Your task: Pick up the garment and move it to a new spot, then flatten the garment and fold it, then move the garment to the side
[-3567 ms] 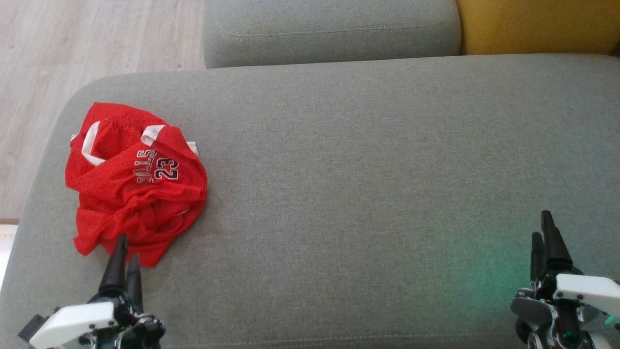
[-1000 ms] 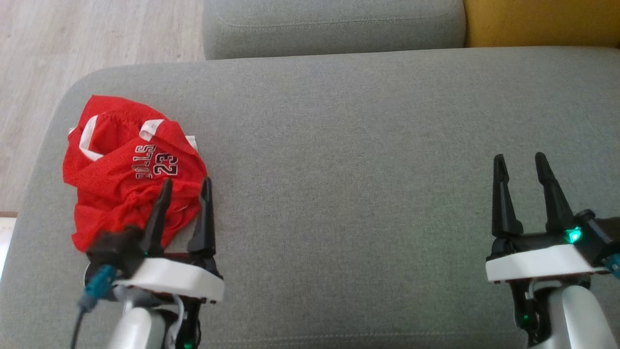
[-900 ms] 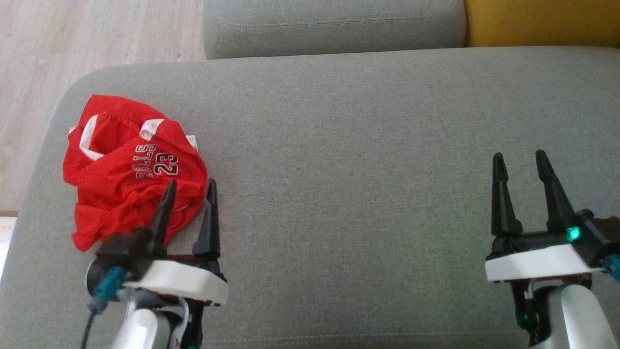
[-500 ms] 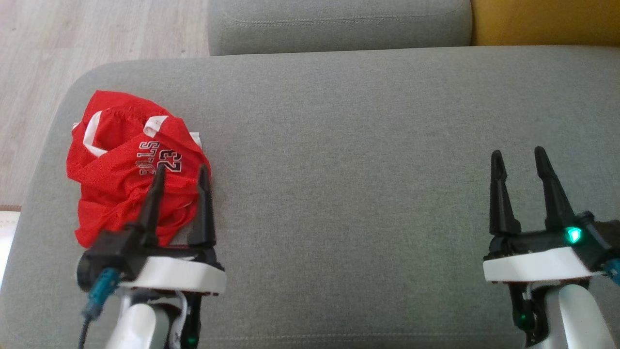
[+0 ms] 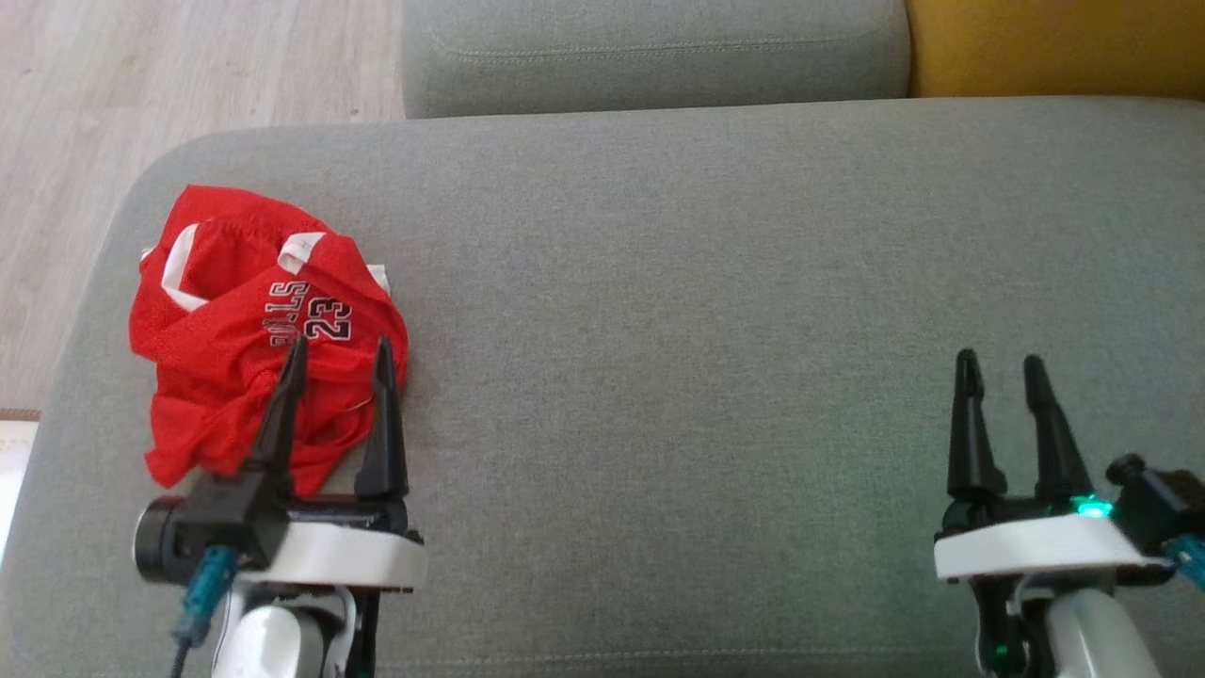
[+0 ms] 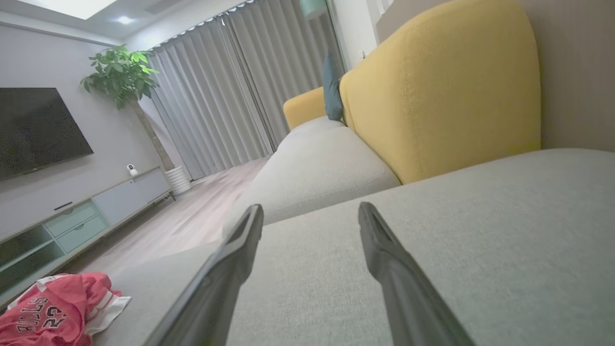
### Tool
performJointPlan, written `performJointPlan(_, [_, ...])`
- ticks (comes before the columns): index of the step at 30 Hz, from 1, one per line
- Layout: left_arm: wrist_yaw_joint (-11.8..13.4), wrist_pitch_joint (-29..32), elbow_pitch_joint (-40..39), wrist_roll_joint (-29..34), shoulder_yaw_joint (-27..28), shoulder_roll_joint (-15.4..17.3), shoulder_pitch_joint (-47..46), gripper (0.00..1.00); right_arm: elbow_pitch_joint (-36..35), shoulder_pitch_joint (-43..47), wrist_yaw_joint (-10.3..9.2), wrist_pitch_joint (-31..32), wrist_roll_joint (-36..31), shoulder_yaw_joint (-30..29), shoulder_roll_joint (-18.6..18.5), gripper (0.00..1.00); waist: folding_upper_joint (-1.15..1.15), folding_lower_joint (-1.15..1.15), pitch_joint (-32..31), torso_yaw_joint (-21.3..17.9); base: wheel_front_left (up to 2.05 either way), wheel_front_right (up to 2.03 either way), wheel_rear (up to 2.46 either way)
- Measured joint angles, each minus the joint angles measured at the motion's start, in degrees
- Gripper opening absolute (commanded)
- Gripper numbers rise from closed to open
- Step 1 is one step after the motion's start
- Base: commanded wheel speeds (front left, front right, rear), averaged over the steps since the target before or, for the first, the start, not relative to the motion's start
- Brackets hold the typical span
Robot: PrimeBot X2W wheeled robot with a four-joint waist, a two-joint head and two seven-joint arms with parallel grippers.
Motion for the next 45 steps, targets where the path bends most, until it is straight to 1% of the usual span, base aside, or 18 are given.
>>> performJointPlan(3, [-0.4,0.0,0.5,1.4,0.1,-0.1,0.3,1.0,0.8,0.2,0.0,-0.2,-0.2,0.4,0.0,1.0,0.0,0.0,-0.2,-0.2,0.0,0.0,0.0])
performJointPlan(13, [-0.4,-0.3,0.6,1.5,0.2,-0.3,0.3,1.0,0.7,0.1,0.0,-0.2,-0.1,0.5,0.0,1.0,0.0,0.0,-0.3,0.0,0.0,0.0,0.0])
performJointPlan(21, [-0.4,-0.3,0.6,0.8,0.3,-0.3,0.3,1.0,0.5,0.2,0.0,-0.2,-0.1,1.4,0.0,1.0,0.0,0.0,-0.6,2.3,0.0,0.0,0.0])
performJointPlan(28, [-0.2,-0.3,0.9,0.2,1.2,-0.4,0.3,1.0,0.5,0.4,0.0,-0.2,-0.1,2.9,0.0,1.0,0.0,0.0,-0.8,6.9,0.0,0.0,0.0])
performJointPlan(29, [-0.2,-0.3,1.0,-0.3,1.8,-0.4,0.3,1.0,0.5,0.4,0.0,-0.2,-0.1,3.4,0.0,1.0,0.0,0.0,-0.8,8.6,0.0,0.0,0.0])
performJointPlan(39, [-0.2,-0.4,1.3,-0.7,3.9,-0.5,0.3,1.0,0.6,0.6,0.0,-0.2,1.4,6.8,-0.1,1.0,0.0,0.0,-0.7,17.0,0.0,0.0,0.0])
performJointPlan(45, [-0.2,-0.4,1.3,-0.7,4.4,-0.5,0.3,1.0,0.8,0.6,0.0,-0.2,1.8,7.9,-0.1,1.0,0.0,0.0,-0.7,20.6,0.0,0.0,0.0])
